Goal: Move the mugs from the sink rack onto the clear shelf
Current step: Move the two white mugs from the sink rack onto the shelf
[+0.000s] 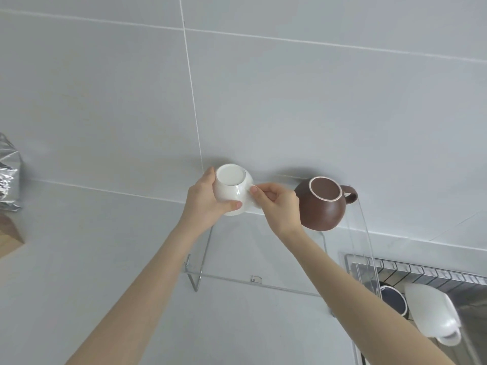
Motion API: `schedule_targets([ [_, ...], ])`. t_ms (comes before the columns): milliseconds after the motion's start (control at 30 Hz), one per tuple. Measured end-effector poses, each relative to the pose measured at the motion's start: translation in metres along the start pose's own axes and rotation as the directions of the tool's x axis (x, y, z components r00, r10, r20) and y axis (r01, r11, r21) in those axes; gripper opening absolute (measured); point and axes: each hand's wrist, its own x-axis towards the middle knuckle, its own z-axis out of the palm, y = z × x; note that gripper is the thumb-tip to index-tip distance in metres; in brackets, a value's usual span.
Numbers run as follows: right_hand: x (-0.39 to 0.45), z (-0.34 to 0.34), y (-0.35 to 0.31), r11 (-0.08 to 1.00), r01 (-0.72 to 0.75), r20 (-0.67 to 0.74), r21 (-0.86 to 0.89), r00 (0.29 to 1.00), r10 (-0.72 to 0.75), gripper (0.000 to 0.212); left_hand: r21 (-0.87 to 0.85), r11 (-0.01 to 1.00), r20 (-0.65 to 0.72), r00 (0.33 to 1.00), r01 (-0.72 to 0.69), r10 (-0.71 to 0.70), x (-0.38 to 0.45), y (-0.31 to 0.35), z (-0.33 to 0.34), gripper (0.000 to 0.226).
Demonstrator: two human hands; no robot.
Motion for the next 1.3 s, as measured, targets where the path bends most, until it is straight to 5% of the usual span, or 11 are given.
schedule_targets([
  [267, -0.003, -0.001, -0.004, 1.000, -0.018, 0.064, -0.007, 0.998, 0.018, 0.022, 0.058, 0.997, -0.014, 0.999, 0.045, -0.044, -0.002, 0.005, 0.006, 0.059],
  [433, -0.011, -0.035, -0.018, 0.993, 0.016, 0.194, -0.120, 0.981, 0.008, 0.039, 0.197, 0.977, -0.041, 0.997, 0.077, -0.070, -0.015, 0.025, 0.014, 0.086],
  [667, -0.046, -0.152, -0.041, 0.998, 0.059, 0.033, -0.022, 0.998, -0.058, 0.028, 0.166, 0.945, -0.109, 0.948, -0.280, 0.300, -0.085, 0.113, 0.059, 0.051],
  [800, -0.074, -0.236, -0.021, 1.000, -0.001, -0.092, -0.019, 0.996, -0.001, 0.023, -0.067, 0.916, 0.057, 0.915, -0.397, 0.400, -0.125, 0.151, 0.117, 0.031],
  [967, -0.101, -0.328, 0.044, 0.983, -0.183, -0.280, 0.012, 0.943, 0.179, 0.023, -0.184, 0.961, 0.397, 0.879, -0.204, 0.263, -0.161, 0.158, 0.225, 0.037],
  [1067, -0.110, -0.364, 0.093, 0.958, -0.286, -0.335, 0.033, 0.900, 0.280, 0.022, -0.135, 0.989, 0.533, 0.836, -0.066, 0.129, -0.171, 0.149, 0.286, 0.051],
  [1300, -0.140, -0.367, 0.208, 0.828, -0.560, -0.312, -0.007, 0.788, 0.530, 0.026, 0.108, 0.982, 0.624, 0.779, -0.157, 0.055, -0.149, 0.123, 0.365, 0.082],
])
